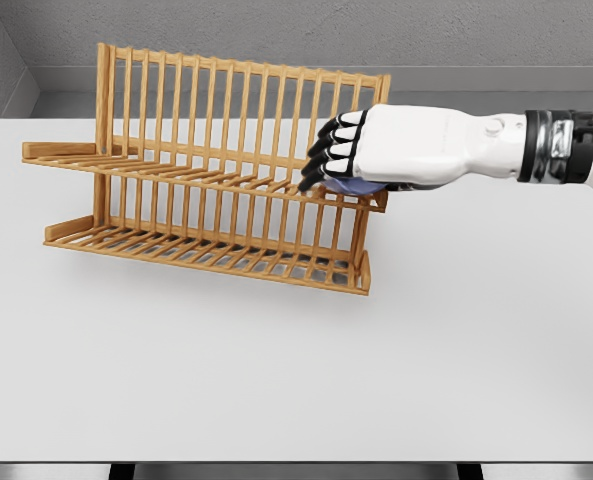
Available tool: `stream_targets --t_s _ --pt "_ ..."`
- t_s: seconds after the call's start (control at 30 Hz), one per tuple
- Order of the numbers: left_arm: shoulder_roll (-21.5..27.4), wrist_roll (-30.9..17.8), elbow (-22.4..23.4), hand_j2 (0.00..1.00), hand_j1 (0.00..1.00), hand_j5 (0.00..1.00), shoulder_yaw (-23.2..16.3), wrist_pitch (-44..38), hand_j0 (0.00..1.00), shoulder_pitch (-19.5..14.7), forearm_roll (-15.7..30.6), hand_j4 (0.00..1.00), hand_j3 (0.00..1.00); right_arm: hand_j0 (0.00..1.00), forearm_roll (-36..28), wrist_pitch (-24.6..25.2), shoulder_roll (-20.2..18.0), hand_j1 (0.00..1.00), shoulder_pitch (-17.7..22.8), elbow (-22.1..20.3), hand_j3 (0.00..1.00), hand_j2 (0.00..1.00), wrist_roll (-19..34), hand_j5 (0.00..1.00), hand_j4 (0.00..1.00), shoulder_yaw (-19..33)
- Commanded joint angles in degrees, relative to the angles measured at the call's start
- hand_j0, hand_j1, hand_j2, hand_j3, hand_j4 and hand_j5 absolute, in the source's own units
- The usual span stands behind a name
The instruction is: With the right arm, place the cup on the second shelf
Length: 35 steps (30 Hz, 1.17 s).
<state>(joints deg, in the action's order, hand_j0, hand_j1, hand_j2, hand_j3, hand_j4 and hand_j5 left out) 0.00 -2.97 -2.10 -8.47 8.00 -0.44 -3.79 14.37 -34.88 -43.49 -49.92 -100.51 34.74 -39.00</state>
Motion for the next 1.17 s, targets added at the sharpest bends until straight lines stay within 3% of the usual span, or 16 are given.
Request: stream_targets --t_s 0.0,0.23,0.33,0.5,0.53,0.63,0.7,0.77,0.9,1.13 --pt "0.0 0.0 0.0 1.00 1.00 1.00 0.0 0.0 1.00 0.0 0.0 1.00 1.00 1.00 -0.7 -0.1 0.0 1.00 0.0 0.0 1.00 1.00 0.3 1.00 1.00 0.0" --pt "0.0 0.0 0.0 1.00 1.00 1.00 0.0 0.0 1.00 0.0 0.0 1.00 1.00 1.00 -0.6 -0.1 -0.1 1.00 -2.3 0.0 1.00 1.00 0.3 1.00 1.00 1.0" --pt "0.0 0.0 0.0 1.00 1.00 1.00 -0.1 0.0 1.00 0.0 0.0 1.00 1.00 1.00 -0.7 -0.1 -1.1 1.00 -1.9 0.0 1.00 1.00 0.3 1.00 1.00 6.7" --pt "0.0 0.0 0.0 1.00 1.00 1.00 0.0 0.0 1.00 0.0 0.0 1.00 1.00 1.00 -0.8 -0.1 -6.2 1.00 1.5 0.0 1.00 1.00 0.3 1.00 1.00 16.2" --pt "0.0 0.0 0.0 1.00 1.00 1.00 -0.1 0.0 1.00 0.0 0.0 1.00 1.00 1.00 -0.8 -0.1 -7.4 1.00 3.5 0.0 1.00 1.00 0.3 1.00 1.00 18.8" --pt "0.0 0.0 0.0 1.00 1.00 1.00 0.0 0.0 1.00 0.0 0.0 1.00 1.00 1.00 -1.3 -0.1 -10.4 1.00 16.9 0.1 1.00 1.00 0.3 1.00 1.00 34.1" --pt "0.0 0.0 0.0 1.00 1.00 1.00 0.0 0.0 1.00 0.0 0.0 1.00 1.00 1.00 -1.3 -0.1 -10.0 1.00 22.2 0.4 1.00 1.00 0.3 1.00 1.00 37.6" --pt "0.0 0.0 0.0 1.00 1.00 1.00 -0.1 0.0 1.00 0.0 0.0 1.00 1.00 1.00 -1.3 -0.1 -6.1 1.00 26.4 0.9 1.00 1.00 0.3 1.00 1.00 39.3" --pt "0.0 0.0 0.0 1.00 1.00 1.00 0.0 0.0 1.00 0.0 0.0 1.00 1.00 1.00 -1.2 -0.1 -2.8 1.00 31.1 0.6 1.00 1.00 0.3 1.00 1.00 39.0" --pt "0.0 0.0 0.0 1.00 1.00 1.00 0.0 0.0 1.00 0.0 0.2 1.00 1.00 1.00 -0.8 -0.1 -2.2 1.00 32.8 0.6 1.00 1.00 0.3 1.00 1.00 38.5"
